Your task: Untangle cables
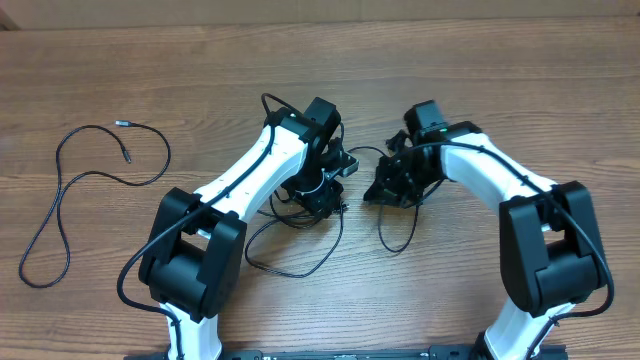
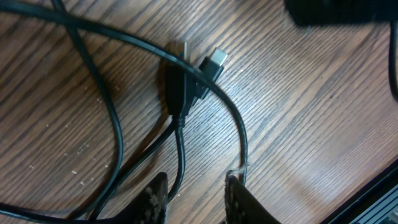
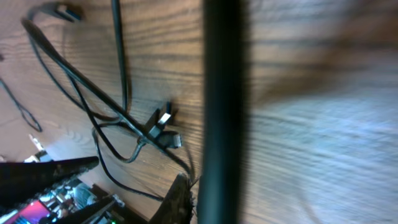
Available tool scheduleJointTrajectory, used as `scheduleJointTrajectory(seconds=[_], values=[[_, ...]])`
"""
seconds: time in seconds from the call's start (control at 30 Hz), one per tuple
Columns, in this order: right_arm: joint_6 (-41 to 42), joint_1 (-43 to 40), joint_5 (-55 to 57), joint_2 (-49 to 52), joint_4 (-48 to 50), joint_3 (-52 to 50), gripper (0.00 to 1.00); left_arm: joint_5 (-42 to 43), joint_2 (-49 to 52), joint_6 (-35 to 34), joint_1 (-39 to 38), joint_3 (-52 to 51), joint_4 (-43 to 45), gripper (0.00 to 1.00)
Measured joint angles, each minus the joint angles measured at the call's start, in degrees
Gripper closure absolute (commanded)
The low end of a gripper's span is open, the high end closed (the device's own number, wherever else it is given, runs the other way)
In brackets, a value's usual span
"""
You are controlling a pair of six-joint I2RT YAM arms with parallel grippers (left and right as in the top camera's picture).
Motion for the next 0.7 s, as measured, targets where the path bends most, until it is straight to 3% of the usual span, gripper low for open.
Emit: scheduleJointTrajectory(seconds=[0.07, 0.27, 0.47, 0.7], values=[[1.7, 1.5, 0.4, 0.0, 0.2, 0.0, 0.96, 0.3, 0.0, -1.2, 0.9, -0.1, -0.2, 0.64], [11.2, 4.3, 0.8, 0.0, 7.6, -0.9, 0.96, 2.6, 0.0, -6.4, 7.6, -0.2, -0.4, 0.63], [17.6, 7.3, 0.3, 0.0, 16.3, -4.4, 0.96, 4.9, 0.0, -12.8, 10.9, -4.0, 1.7, 0.7], [19.4, 9.6, 1.3, 0.0, 19.6, -5.0, 0.96, 9.6, 0.0, -18.1, 10.2, -8.0, 8.1, 0.74]])
